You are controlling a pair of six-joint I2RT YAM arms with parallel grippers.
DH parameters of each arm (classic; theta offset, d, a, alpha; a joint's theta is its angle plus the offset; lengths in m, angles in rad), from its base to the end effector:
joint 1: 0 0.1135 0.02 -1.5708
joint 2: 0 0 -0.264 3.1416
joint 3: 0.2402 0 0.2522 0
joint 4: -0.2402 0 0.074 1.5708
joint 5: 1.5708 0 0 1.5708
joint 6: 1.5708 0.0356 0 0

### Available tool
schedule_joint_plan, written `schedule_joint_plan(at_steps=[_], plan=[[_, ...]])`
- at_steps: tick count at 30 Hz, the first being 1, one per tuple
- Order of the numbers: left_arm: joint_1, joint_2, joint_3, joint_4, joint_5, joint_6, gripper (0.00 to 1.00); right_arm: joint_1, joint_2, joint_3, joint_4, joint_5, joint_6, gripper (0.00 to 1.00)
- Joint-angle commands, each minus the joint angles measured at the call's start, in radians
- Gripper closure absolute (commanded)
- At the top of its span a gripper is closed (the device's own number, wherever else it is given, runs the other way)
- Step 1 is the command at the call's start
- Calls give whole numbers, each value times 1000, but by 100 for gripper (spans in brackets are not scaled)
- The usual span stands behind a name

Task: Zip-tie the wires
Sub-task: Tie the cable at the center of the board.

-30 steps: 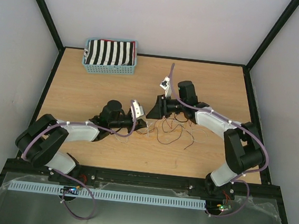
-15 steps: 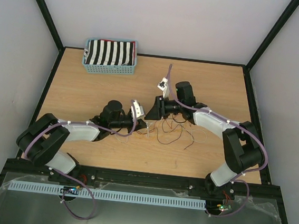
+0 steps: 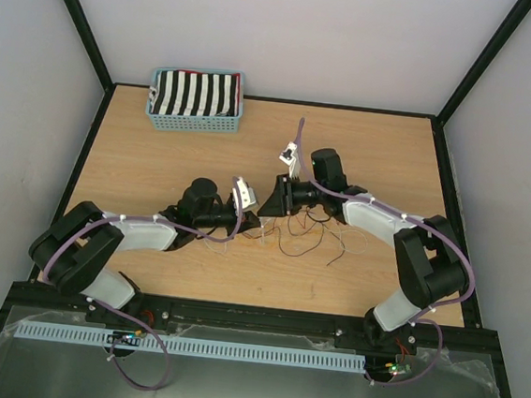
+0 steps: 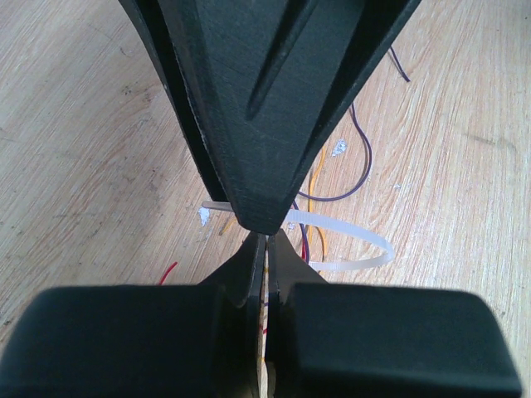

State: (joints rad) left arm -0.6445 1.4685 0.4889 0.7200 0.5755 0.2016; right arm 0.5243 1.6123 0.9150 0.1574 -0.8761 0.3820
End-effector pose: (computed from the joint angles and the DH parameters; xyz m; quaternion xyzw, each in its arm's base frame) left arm 0.2120 -0.1836 0.1795 0.4698 0.6221 -0.3479 0.5209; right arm 0.2809 0.1940 0.2162 -0.2646 0.7711 0.5272 0.2398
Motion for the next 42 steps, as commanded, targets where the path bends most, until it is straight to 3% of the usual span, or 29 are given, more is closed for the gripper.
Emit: schedule_joint_plan(at_steps=[1,17,23,30,42], plan=[[5,7,20,24,11,-1,100,8,9,-13,19,-31,0,61],[5,15,25,23,15,-3,100,15,15,-5,43,-29,20,66],[5,17,28,22,13,-6,100,18,17,-8,44,-39,20,77],[5,15,25,21,10,-7,100,19,23,-4,35,-35,14,100],[3,-1,14,21,13,-20,100,19,61,96,24,67,10,100]])
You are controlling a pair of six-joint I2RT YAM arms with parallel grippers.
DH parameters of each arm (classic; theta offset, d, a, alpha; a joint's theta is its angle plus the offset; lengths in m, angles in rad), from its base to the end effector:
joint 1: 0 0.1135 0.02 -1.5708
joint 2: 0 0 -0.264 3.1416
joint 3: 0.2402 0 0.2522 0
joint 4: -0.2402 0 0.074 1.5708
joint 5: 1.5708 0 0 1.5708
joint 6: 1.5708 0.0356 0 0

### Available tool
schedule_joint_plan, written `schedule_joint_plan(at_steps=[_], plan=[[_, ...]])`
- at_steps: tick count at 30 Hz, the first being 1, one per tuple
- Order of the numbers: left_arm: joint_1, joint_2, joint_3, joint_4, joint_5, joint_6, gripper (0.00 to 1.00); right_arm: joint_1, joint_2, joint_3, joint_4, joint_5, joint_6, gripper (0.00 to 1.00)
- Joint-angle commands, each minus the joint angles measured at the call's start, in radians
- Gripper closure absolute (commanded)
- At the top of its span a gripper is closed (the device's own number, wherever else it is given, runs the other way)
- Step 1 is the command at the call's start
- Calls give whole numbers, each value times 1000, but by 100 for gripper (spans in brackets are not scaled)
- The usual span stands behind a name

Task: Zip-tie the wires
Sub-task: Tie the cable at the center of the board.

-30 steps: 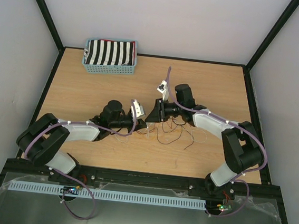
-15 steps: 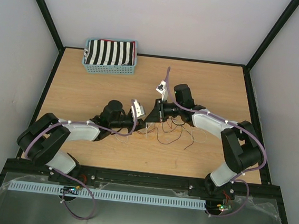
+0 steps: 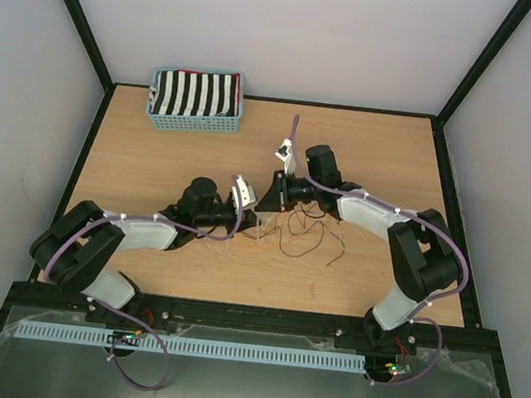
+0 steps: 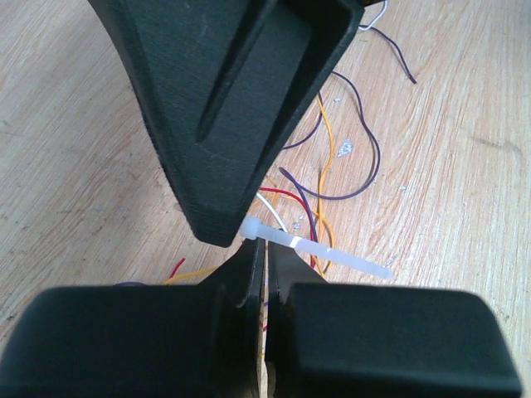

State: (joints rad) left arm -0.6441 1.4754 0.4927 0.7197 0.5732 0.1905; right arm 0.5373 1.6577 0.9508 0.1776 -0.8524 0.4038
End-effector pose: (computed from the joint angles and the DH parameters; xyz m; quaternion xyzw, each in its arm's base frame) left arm 0.2131 -0.1842 0.1788 0.4658 0.6263 -0.3498 0.5181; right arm 0.2889 0.2033 0.2138 -0.2579 0.7744 0.5250 0.2412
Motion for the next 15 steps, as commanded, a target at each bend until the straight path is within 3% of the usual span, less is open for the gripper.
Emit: schedule_joint_plan(at_steps=[1,15], plan=[[2,-7,11,22,15,-9,100,6,19,68,3,50,-11,100],[-6,-5,10,22,-20,-24,100,4,62,143,-24,132,-16,100]])
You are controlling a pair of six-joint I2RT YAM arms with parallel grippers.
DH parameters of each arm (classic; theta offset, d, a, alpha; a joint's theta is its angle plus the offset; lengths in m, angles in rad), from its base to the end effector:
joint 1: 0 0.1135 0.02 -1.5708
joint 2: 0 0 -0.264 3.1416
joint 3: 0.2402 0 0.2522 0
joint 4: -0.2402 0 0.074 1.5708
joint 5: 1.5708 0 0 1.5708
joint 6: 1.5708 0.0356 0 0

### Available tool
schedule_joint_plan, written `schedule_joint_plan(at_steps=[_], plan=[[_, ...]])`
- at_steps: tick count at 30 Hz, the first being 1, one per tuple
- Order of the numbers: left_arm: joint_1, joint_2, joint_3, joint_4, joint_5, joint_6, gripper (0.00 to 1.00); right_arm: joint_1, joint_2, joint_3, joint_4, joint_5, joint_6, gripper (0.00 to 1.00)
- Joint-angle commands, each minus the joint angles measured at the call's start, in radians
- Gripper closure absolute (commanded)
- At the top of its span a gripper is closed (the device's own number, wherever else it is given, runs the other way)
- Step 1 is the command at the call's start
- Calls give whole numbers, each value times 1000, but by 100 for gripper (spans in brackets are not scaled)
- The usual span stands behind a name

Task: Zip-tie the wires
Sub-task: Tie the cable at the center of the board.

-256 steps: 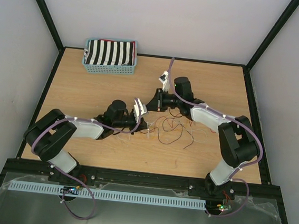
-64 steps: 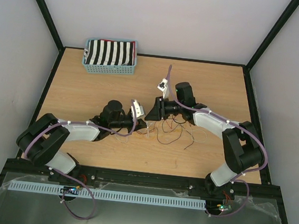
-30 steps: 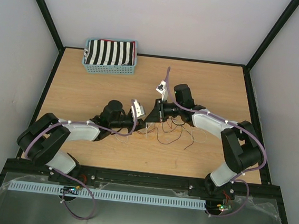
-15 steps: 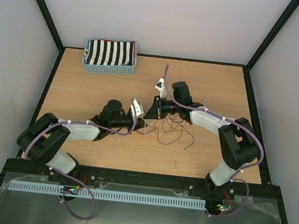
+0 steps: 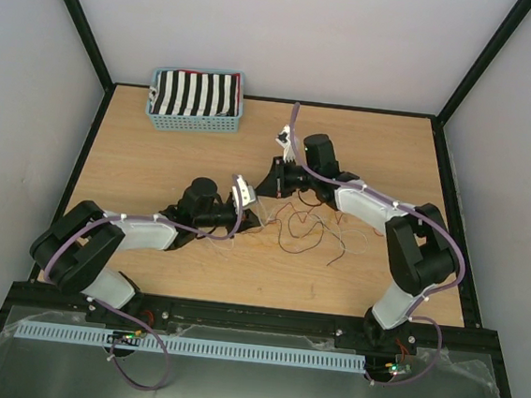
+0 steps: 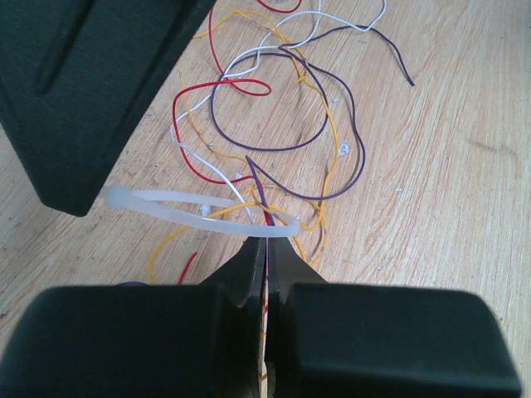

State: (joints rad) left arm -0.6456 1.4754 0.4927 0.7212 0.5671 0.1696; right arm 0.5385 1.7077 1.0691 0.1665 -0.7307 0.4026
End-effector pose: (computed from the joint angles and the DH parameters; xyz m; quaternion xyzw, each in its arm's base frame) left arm 0.2131 -0.1844 0.1789 0.4583 0.6317 -0.3535 0.5158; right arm 0.3123 0.2142 0.2315 -0.2402 0.7821 0.4927 0.2965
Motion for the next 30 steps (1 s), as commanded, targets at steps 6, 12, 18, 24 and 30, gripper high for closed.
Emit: schedule_joint_plan(at_steps=[6,12,18,24,30], plan=[[45,-63,-31,21,-64,-35,86,2,-11,6,-30,21,-29,100],[133,-167,-88,17,-103,-130,58,2,-32,-11,-37,83,-25,100],[146,-270,-102,-7,-119,-189,30,5,-103,-75,-19,263,65,100],[126,-232,-52,-6,-112,-246,28,16,-179,-160,-6,460,179,100],[76,-139,23,6,-113,-271,40,22,-211,-205,14,500,252,100]])
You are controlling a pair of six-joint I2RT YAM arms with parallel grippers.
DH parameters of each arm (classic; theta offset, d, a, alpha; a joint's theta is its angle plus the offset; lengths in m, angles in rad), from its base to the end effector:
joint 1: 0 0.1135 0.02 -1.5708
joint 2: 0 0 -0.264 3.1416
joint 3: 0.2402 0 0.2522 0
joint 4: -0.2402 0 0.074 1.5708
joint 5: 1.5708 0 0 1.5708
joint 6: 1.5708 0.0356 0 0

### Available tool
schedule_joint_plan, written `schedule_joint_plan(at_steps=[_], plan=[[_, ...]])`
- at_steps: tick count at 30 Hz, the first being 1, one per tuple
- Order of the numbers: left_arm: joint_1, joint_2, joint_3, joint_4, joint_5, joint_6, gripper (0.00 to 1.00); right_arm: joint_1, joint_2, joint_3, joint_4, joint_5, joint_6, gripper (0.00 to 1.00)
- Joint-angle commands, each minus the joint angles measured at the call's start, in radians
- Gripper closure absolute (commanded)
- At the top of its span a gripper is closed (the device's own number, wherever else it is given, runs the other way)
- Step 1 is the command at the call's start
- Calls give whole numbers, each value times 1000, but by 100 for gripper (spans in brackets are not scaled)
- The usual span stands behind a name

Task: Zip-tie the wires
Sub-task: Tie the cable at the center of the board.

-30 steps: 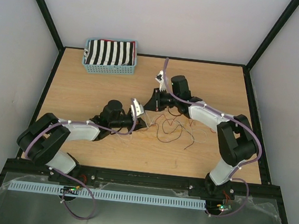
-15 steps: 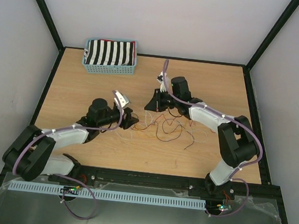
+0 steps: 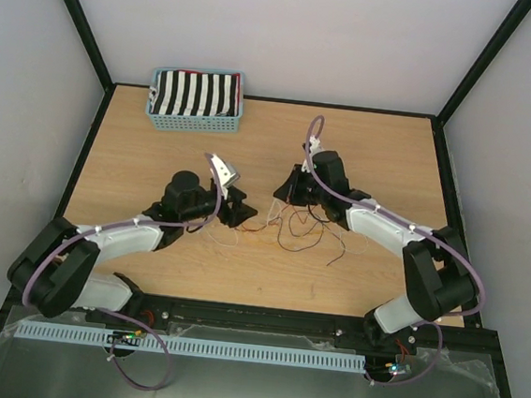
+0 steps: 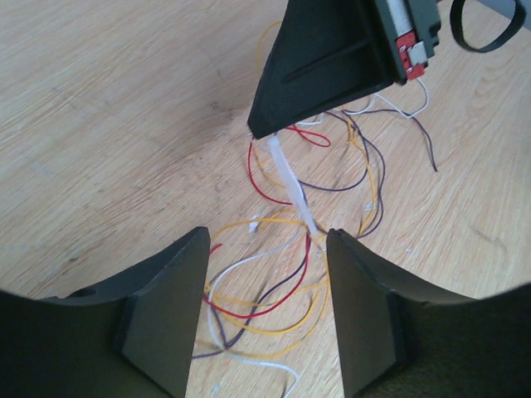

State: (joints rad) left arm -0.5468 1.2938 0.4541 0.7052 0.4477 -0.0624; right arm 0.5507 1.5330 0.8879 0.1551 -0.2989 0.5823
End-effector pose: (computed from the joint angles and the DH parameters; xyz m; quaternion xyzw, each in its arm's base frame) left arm 0.2151 -0.1490 0.2109 0.3179 0.6778 -0.3519 0.5619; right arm 0.2818 0.1854 0.2271 -0.0632 0.8490 0.3808 0.3608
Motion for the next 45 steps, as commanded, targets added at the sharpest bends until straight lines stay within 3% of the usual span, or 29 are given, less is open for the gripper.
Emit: schedule_joint_plan(at_steps=[1,14,37,45], plan=[[-28,60,69,36,10,-52,42,9,-41,-28,27,73,76,100],[-84,221,128,176,13,-106,47,15,-65,-67,58,89,122,100],[-96,400,206,314,19,-170,73,18,-99,-129,127,108,208,100],[-100,427,217,328,16,-181,70,17,-104,-142,140,111,229,100]])
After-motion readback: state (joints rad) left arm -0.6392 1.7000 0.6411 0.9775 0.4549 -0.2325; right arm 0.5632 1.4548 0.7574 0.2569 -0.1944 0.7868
